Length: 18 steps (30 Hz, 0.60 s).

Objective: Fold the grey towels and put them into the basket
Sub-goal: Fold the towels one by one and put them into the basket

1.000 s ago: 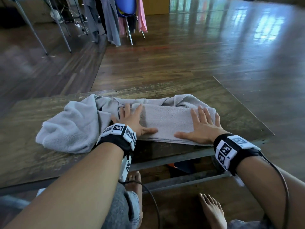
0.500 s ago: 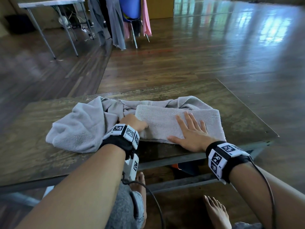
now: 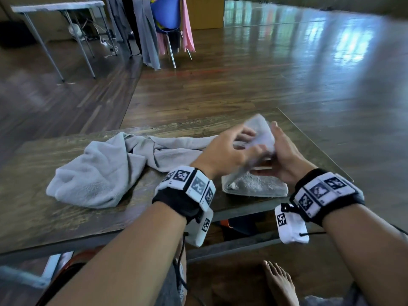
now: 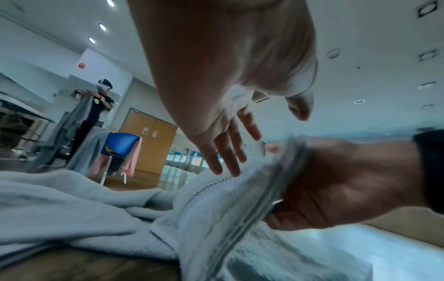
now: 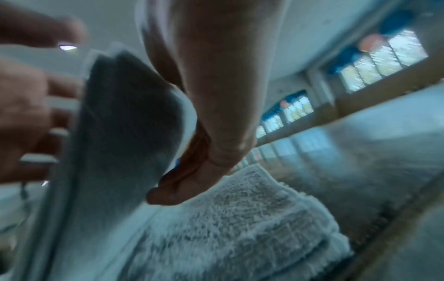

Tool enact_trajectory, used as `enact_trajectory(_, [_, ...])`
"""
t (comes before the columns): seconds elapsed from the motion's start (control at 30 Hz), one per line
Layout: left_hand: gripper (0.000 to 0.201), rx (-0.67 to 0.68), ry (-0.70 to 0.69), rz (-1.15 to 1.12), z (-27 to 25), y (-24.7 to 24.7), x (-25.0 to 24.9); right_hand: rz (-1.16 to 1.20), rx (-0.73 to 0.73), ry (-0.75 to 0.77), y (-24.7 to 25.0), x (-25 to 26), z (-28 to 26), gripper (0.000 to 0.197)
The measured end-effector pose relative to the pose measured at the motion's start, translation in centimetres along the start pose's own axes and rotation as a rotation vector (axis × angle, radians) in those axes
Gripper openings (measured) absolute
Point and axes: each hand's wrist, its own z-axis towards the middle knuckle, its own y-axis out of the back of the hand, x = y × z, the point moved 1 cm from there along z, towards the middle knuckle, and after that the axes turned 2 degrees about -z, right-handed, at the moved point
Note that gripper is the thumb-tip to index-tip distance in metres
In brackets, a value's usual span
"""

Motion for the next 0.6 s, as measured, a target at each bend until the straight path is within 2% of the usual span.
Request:
enact_trajectory(0.07, [0.045, 0.09, 0.012, 0.079, 0.2, -1.4, 0.2, 0.196, 0.105, -0.124, 1.5, -0.2, 0.0, 0.073])
enact_trajectory(0.1, [0.046, 0.114, -0.005, 0.191, 0.3, -1.7, 0.5, 0.187, 0.08, -0.144, 2.0, -0.3, -0.2, 0.06])
enact_trajectory(0.17, [0.049, 0.162, -0.027, 0.379, 0.5, -2.0, 1.2, 0.072, -0.084, -0.12, 2.9, -0.7, -0.4, 0.025])
enact_trajectory(0.23, [0.052, 0.196, 0.004, 0.428, 0.6, -2.2, 2.0, -0.02, -0.194, -0.084, 3.8, -1.0, -0.6, 0.01])
enact_trajectory(0.37, [0.053, 0.247, 0.064, 0.476, 1.2, -2.9, 2.6, -0.209, -0.228, -0.046, 4.8, -1.0, -1.1, 0.008])
enact_trajectory(0.5, [0.06, 0.267, 0.091, 0.542, 1.8, -4.0, 2.7, -0.574, -0.331, 0.03, 5.8, -1.2, -1.4, 0.018])
enact_trajectory(0.6, [0.07, 0.329, 0.089, 0.591, 2.1, -5.2, 2.4, -0.682, -0.356, 0.036, 6.1, -1.1, -1.5, 0.015])
